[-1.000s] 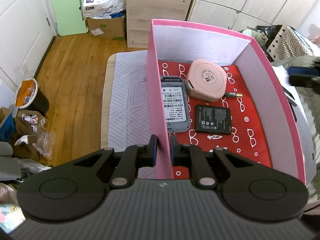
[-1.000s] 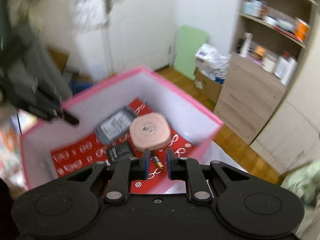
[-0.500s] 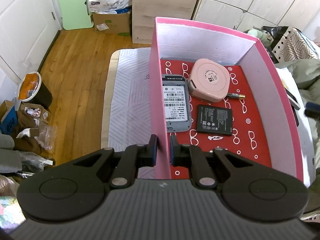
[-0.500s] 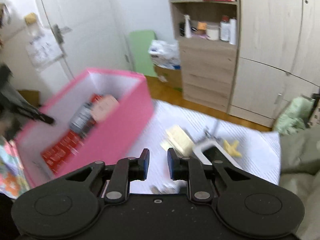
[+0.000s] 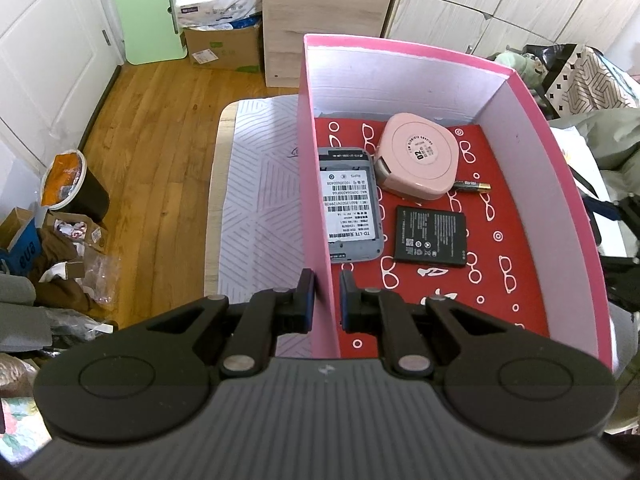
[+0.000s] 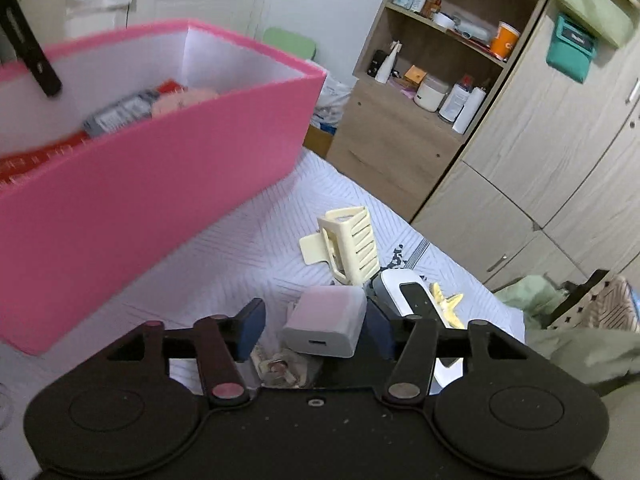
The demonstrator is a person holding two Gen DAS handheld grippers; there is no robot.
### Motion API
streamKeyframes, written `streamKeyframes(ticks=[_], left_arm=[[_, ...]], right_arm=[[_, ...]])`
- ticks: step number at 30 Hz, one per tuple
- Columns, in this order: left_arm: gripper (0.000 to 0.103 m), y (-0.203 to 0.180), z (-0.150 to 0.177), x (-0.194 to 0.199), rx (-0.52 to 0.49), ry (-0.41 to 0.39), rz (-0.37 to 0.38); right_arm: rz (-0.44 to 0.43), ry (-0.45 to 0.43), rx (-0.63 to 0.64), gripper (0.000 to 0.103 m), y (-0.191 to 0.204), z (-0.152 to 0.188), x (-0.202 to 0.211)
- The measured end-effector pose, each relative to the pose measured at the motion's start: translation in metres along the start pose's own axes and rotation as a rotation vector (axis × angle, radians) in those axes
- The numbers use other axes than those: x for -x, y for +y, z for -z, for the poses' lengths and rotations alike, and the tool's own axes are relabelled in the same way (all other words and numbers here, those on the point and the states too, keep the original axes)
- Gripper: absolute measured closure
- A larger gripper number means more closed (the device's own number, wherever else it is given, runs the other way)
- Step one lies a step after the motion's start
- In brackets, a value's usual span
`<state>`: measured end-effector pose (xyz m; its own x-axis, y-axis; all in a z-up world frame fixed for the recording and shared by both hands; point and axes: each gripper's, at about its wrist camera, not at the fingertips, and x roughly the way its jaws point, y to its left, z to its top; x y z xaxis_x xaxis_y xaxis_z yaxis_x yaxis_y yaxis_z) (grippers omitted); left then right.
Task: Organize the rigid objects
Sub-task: 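Grasp the white charger on the bed with the right gripper, then lower the white charger into the box and open the right gripper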
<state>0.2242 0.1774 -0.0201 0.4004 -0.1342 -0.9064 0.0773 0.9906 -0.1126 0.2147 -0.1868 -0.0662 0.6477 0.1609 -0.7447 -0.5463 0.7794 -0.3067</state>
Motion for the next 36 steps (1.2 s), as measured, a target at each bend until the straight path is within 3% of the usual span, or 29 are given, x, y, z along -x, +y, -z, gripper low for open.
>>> streamKeyframes(ticks=[4,7,8,9,10,14,18,22,29,33,36], left_arm=[[0.092,0.001,0.000,0.000,0.001,-0.001,0.003],[0.092,0.001,0.000,0.000,-0.005,-0.001,0.002],[0.092,0.001,0.000,0.000,-0.003,0.000,0.004],[0.092,0.001,0.000,0.000,-0.003,0.000,0.005],[0.092,0.002,0.000,0.000,-0.003,0.000,0.006],[0.092,0.001,0.001,0.000,-0.009,-0.002,0.010],[0.092,0.001,0.001,0.000,-0.016,-0.003,0.013],[0.092,0.001,0.002,0.000,-0.020,-0.003,0.015],[0.092,0.003,-0.002,0.000,-0.026,0.010,0.027],[0.092,-0.006,-0.002,0.000,-0.069,0.014,-0.002],[0.091,-0.009,0.000,0.001,-0.081,0.003,-0.004]], right_arm=[[0.011,0.050,-0.059,0.042,-0.003,0.001,-0.014],[0.019,0.018,-0.093,0.040,-0.003,0.003,-0.016],[0.028,0.016,-0.104,0.042,-0.003,0.004,-0.016],[0.045,0.013,-0.111,0.051,-0.002,0.004,-0.015],[0.053,0.016,-0.114,0.051,-0.002,0.004,-0.013],[-0.004,-0.011,-0.156,0.053,-0.004,0.002,-0.001],[-0.007,-0.060,-0.164,0.053,-0.003,-0.006,0.025],[-0.086,-0.139,-0.150,0.053,-0.005,-0.025,0.060],[-0.240,-0.229,0.010,0.053,0.008,-0.088,0.104],[-0.343,-0.122,0.214,0.053,0.034,-0.131,0.087],[-0.307,-0.006,0.390,0.053,0.067,-0.144,0.051]])
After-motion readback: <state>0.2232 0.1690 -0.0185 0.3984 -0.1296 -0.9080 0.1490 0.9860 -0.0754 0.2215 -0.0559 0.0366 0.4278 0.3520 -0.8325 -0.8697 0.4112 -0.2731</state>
